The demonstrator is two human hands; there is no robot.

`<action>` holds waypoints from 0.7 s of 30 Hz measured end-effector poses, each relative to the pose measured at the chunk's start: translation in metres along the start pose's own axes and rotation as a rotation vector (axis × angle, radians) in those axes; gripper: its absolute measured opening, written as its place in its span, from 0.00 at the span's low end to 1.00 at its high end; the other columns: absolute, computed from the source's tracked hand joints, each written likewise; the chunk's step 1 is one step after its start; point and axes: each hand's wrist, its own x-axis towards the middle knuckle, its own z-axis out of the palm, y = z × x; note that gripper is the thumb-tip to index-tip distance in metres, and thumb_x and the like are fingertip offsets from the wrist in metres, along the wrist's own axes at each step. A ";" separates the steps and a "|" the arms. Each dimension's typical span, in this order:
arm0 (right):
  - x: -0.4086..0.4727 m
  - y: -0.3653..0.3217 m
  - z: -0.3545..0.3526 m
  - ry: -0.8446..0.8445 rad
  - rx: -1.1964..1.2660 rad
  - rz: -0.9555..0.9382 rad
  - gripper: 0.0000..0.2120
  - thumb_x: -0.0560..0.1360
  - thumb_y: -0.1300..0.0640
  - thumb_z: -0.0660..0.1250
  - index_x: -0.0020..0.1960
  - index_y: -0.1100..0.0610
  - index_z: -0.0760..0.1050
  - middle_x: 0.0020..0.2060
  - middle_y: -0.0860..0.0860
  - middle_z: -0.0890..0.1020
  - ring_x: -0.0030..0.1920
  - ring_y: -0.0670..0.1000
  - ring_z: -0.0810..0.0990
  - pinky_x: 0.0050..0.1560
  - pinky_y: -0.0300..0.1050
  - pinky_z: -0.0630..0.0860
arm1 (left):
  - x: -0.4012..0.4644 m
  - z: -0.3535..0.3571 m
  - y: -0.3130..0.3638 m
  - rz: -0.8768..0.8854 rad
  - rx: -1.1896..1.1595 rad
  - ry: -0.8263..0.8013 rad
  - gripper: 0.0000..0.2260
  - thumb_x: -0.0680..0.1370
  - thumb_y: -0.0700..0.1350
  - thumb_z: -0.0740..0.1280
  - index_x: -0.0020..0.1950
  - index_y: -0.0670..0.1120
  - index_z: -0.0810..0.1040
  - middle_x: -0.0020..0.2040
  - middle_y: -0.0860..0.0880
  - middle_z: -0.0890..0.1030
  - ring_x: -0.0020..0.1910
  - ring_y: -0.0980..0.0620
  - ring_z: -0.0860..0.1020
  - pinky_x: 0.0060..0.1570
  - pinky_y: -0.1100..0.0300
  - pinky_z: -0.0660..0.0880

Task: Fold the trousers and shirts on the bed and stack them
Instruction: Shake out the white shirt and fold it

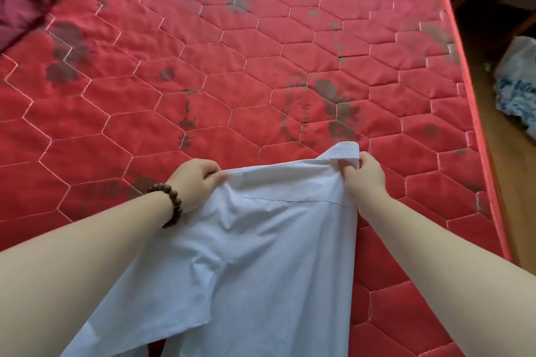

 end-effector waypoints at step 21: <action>0.023 -0.011 -0.002 -0.306 0.225 0.207 0.14 0.73 0.51 0.71 0.50 0.61 0.78 0.38 0.53 0.78 0.36 0.52 0.77 0.35 0.44 0.72 | 0.068 0.005 0.028 0.102 -0.070 0.016 0.05 0.77 0.54 0.66 0.43 0.56 0.75 0.38 0.57 0.75 0.36 0.58 0.74 0.37 0.60 0.69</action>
